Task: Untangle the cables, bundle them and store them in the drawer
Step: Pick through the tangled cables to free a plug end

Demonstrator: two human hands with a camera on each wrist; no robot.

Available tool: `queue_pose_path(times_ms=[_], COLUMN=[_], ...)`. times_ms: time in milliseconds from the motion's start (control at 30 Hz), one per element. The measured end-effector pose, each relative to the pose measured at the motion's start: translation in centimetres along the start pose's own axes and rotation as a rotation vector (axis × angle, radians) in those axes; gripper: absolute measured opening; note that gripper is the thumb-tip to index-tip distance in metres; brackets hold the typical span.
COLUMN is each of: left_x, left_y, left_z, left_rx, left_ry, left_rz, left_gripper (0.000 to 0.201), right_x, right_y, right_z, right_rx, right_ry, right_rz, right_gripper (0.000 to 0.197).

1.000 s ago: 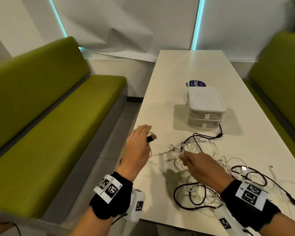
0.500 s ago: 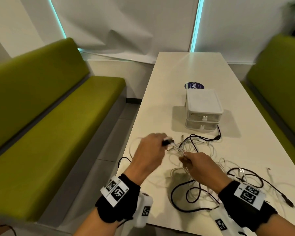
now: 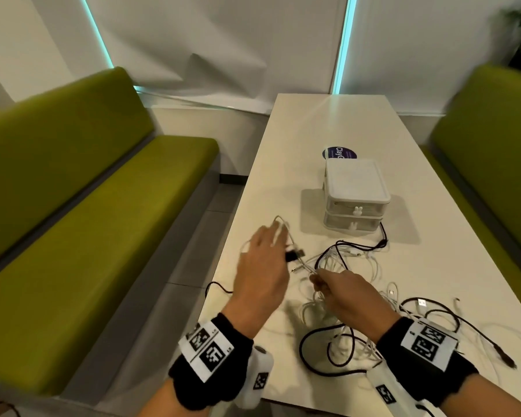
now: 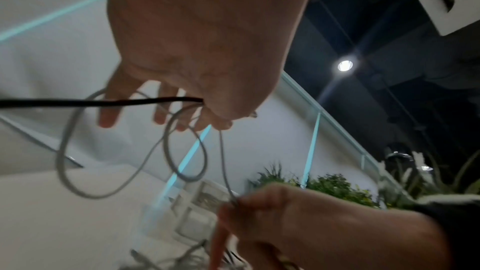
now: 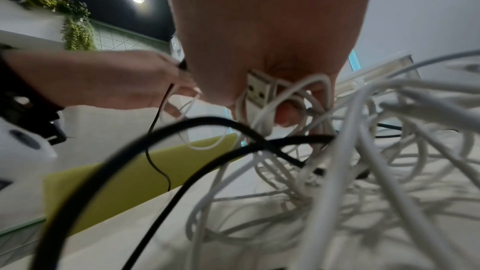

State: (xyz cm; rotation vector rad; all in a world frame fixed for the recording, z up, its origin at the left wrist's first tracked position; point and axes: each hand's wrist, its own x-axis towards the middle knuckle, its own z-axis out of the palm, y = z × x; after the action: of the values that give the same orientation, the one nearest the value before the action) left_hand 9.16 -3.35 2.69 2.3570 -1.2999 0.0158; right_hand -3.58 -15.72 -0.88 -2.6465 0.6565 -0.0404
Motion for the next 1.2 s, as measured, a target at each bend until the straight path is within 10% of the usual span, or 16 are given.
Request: queue_pose_path(times_ms=[167, 367, 567, 967, 1200], left_x=[-1.0, -0.7, -0.7, 2.2, 0.9], left_y=[3.5, 2.7, 1.8, -3.1, -3.1], left_z=[2.1, 3.0, 3.4, -1.0, -0.2], left_rx=[-0.083, -0.071, 0.067, -0.066, 0.047], left_ry=[-0.134, -0.148, -0.228, 0.196, 0.039], left_rz=[0.257, 0.166, 0.142, -0.044, -0.054], left_gripper=[0.067, 0.043, 0.046, 0.017, 0.068], right_x=[-0.1, -0.7, -0.4, -0.4, -0.4], right_y=[-0.6, -0.3, -0.3, 2.8, 1.5], right_z=[-0.6, -0.1, -0.4, 0.1, 0.3], right_rx=[-0.053, -0.094, -0.009, 0.183, 0.121], right_ry=[0.006, 0.118, 0.024, 0.073, 0.024], right_rz=[-0.063, -0.189, 0.038, 0.054, -0.012], right_gripper=[0.025, 0.033, 0.024, 0.04, 0.039])
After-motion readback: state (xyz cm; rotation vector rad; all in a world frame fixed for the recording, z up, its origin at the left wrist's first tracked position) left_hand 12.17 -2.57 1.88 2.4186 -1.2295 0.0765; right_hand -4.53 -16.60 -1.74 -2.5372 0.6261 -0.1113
